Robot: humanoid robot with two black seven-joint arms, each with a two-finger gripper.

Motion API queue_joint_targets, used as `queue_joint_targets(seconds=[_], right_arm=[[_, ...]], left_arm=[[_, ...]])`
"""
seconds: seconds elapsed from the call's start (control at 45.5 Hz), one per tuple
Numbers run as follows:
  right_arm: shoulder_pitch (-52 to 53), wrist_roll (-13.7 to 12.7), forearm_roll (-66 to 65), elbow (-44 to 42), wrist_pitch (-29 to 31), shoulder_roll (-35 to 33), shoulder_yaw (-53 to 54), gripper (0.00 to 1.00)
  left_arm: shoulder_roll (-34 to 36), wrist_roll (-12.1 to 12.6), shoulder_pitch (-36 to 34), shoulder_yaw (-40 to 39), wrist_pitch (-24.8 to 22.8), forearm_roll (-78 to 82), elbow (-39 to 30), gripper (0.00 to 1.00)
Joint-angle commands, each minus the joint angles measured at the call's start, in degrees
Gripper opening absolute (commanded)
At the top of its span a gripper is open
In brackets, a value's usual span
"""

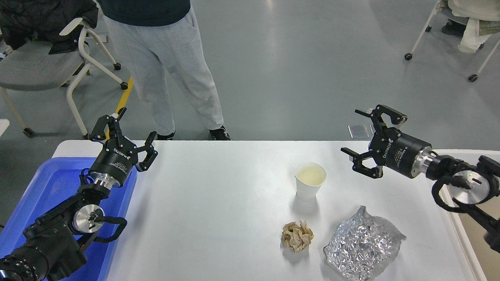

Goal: Tidy desktop
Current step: 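Move the open right gripper toward the white paper cup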

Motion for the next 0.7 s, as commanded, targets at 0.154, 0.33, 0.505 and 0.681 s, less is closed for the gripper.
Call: queue_joint_targets(seconds=[0.154, 0.33, 0.505, 0.681], right_arm=[[6.5, 0.1, -19.1, 4.4, -4.4, -3.1, -14.8, 1.0], [12.2, 0.2, -24.5, 0.4, -5.7, -0.7, -23.4, 1.0], [16.5, 0.2, -26.8, -4.3, -7.4, 3.8, -29.5, 1.0], [19.6, 0.4, -27.6, -10.1, -8.0, 8.8, -34.8, 1.0]], left_arm=[[0.0, 0.0, 0.0, 0.0, 0.0, 0.0, 0.0, 1.0], [0.0, 0.0, 0.0, 0.0, 0.0, 0.0, 0.0, 1.0], [0.0, 0.0, 0.0, 0.0, 0.0, 0.0, 0.0, 1.0], [0.0, 0.0, 0.0, 0.0, 0.0, 0.0, 0.0, 1.0]])
